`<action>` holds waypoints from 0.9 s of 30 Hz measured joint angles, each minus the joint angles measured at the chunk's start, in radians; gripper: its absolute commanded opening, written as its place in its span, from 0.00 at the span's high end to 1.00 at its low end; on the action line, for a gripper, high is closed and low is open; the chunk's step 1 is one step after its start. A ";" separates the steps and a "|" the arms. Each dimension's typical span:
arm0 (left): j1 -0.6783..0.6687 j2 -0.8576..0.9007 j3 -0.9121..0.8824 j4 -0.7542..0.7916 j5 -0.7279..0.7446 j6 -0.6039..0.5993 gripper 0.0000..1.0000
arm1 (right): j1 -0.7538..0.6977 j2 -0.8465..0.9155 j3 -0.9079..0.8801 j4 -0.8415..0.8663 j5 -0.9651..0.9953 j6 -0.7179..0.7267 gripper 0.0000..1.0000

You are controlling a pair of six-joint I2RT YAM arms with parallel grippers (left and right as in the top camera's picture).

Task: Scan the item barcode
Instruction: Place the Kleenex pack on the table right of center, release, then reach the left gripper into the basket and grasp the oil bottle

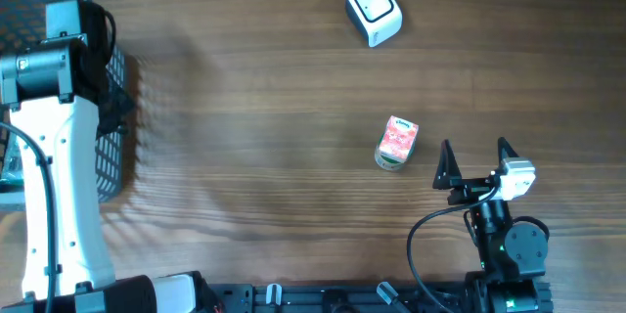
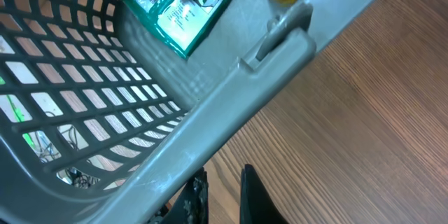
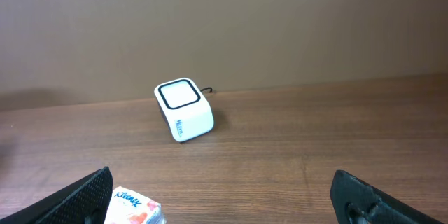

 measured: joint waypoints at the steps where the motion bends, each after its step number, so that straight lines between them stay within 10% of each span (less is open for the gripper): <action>1: 0.005 0.000 0.000 0.000 0.000 0.000 0.92 | 0.000 0.000 0.000 0.000 0.000 0.000 0.00; 11: 0.016 0.000 -0.001 0.077 0.126 0.073 0.81 | 0.000 0.000 0.000 0.000 0.000 0.000 0.00; 14: 0.016 0.000 0.001 0.159 0.251 0.146 0.24 | 0.000 0.000 0.000 0.000 0.000 0.000 0.00; 16: 0.016 0.000 0.026 0.236 0.291 0.169 0.16 | 0.000 0.000 0.000 0.000 0.000 0.000 0.00; 27: 0.233 -0.037 0.206 0.707 0.327 0.406 0.12 | 0.000 0.000 0.000 0.000 0.000 0.000 0.00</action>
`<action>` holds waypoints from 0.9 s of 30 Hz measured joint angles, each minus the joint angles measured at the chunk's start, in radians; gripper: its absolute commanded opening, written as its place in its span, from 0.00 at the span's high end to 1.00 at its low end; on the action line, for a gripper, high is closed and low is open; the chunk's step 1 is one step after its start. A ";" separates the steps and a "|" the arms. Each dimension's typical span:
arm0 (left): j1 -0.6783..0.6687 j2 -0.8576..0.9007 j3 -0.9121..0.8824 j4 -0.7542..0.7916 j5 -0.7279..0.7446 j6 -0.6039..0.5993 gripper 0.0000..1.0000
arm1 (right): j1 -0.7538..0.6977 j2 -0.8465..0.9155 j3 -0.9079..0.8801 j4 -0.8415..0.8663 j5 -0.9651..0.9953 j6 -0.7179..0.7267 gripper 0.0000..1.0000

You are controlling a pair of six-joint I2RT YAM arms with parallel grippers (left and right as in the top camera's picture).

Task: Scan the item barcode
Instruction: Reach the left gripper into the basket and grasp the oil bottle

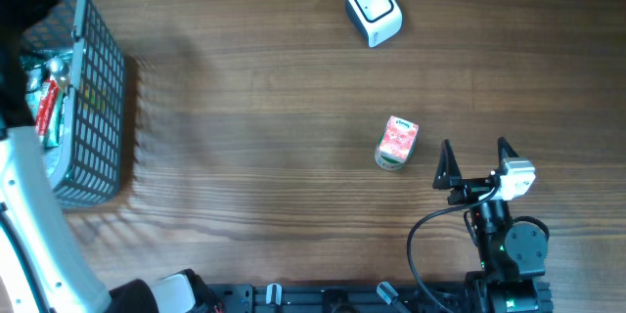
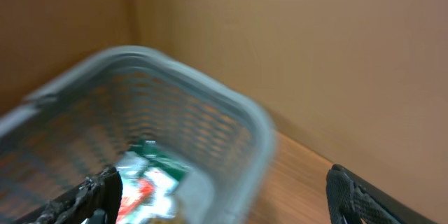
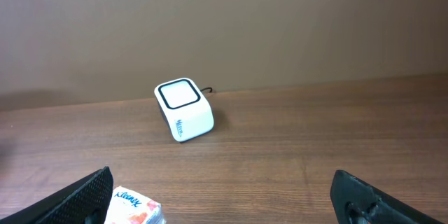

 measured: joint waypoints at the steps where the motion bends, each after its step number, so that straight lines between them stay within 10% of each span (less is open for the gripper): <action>1: 0.028 0.008 0.000 0.000 -0.002 0.004 0.11 | 0.000 0.000 0.000 0.000 0.000 0.000 0.00; 9: 0.262 0.250 0.000 -0.082 0.134 0.037 0.10 | 0.000 0.000 0.000 0.000 0.000 0.000 0.00; 27: 0.273 0.546 -0.003 -0.124 0.419 0.307 0.21 | 0.000 0.000 0.000 0.000 0.000 0.000 0.00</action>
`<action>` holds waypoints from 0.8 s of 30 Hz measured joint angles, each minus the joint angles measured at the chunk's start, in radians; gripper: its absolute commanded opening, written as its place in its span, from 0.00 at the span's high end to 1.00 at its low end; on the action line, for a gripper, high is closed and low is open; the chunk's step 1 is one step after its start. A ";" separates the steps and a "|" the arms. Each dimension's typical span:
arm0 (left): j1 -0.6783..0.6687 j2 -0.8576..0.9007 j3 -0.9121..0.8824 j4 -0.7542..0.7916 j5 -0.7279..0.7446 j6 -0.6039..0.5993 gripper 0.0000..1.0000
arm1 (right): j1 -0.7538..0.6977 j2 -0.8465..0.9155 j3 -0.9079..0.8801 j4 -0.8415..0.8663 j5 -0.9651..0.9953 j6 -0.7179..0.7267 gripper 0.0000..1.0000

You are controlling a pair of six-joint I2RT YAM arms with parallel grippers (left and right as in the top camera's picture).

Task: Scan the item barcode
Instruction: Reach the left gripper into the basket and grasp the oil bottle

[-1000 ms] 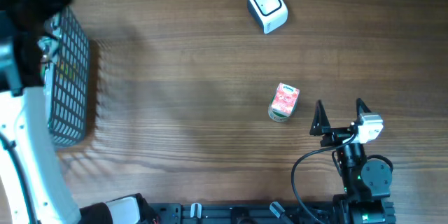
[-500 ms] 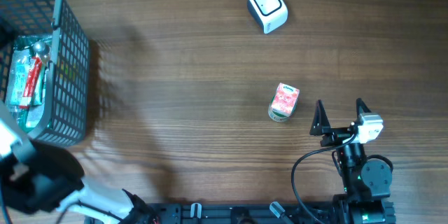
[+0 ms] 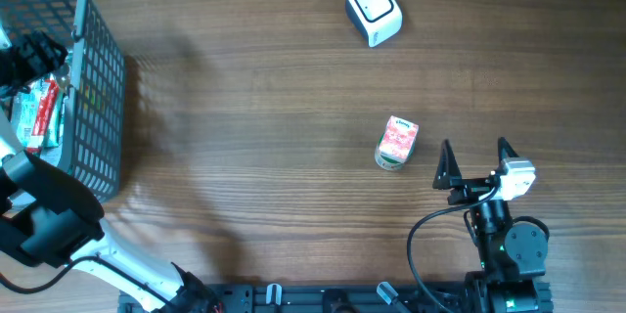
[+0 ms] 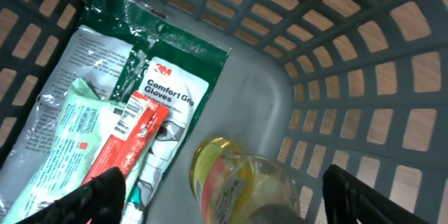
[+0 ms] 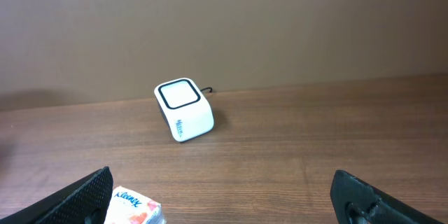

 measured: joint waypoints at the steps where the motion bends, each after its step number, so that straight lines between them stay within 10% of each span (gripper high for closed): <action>1: -0.002 0.001 0.000 0.000 0.002 0.001 0.21 | 0.000 0.000 0.000 0.000 0.000 0.000 0.00; 17: -0.054 0.017 -0.002 -0.024 -0.024 0.045 0.22 | 0.000 0.000 0.000 0.000 0.000 0.000 0.00; 24: -0.054 0.018 -0.079 0.030 -0.045 0.053 0.45 | 0.000 0.000 0.000 0.000 0.000 0.000 0.00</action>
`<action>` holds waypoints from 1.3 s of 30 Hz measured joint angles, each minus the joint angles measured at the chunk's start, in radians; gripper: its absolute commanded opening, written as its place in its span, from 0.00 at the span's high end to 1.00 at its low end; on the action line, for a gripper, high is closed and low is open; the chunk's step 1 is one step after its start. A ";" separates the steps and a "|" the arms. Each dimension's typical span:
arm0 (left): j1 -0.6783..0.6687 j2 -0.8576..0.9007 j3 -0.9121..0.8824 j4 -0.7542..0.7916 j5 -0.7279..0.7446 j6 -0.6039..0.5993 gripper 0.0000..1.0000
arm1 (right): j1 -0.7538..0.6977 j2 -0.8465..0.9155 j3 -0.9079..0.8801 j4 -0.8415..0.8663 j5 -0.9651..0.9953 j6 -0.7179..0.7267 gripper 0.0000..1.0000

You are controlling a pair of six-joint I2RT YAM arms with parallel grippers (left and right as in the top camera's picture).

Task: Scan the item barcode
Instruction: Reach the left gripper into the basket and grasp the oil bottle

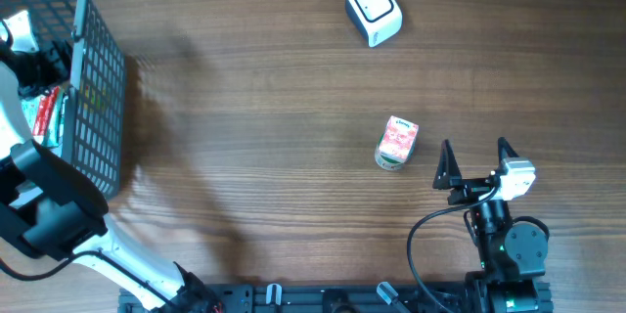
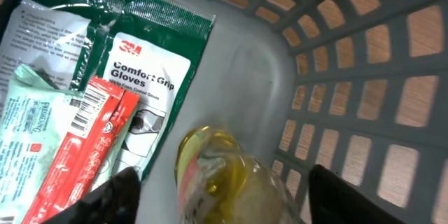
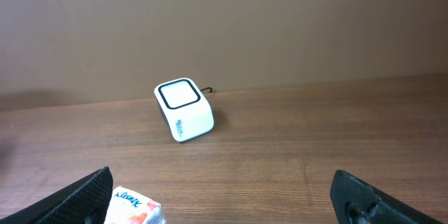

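The grey mesh basket (image 1: 93,78) stands at the table's left end. My left gripper (image 2: 224,199) is inside it, open, its fingers on either side of a yellow-filled clear bottle (image 2: 224,175) without touching it. Beside the bottle lie a green 3M gloves packet (image 2: 140,63), a red packet (image 2: 91,147) with a barcode, and a pale green packet (image 2: 28,133). The white scanner (image 1: 374,10) sits at the far side of the table. My right gripper (image 1: 474,161) stands open and empty near the front edge, next to a Kleenex pack (image 1: 397,143).
In the right wrist view the scanner (image 3: 184,110) faces up with its cable trailing behind, and the Kleenex pack (image 3: 133,206) lies just ahead of the left fingertip. The basket's walls (image 2: 364,77) close in round the left gripper.
My left gripper has come lower in the basket, so the yellow bottle now fills more of the space between its open fingers. The right arm, Kleenex pack and scanner have not moved.
My left gripper was shut just outside the basket's rim. Then it was open and held high, facing the basket from a distance. Then it was open inside the basket above the bottle and packets, and now it straddles the bottle. The right arm stayed still throughout.
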 measured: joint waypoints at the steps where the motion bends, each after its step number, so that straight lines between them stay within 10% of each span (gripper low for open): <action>1: 0.000 0.000 -0.005 0.004 0.000 -0.002 0.54 | 0.000 0.000 0.000 0.000 0.000 0.000 0.00; 4: 0.000 0.000 -0.009 0.016 -0.004 0.003 0.67 | 0.000 0.000 0.000 0.000 0.000 0.000 0.00; 18: 0.000 -0.071 -0.027 0.094 -0.047 -0.029 0.72 | 0.000 0.000 0.000 0.000 0.000 0.000 0.00; 30: -0.034 -0.690 -0.027 0.266 -0.072 -0.305 0.79 | 0.000 0.000 0.000 0.000 0.000 0.000 0.00; 39: -0.362 -0.901 -0.026 0.011 -0.087 -0.486 0.82 | 0.000 0.000 0.000 0.000 0.000 0.000 0.00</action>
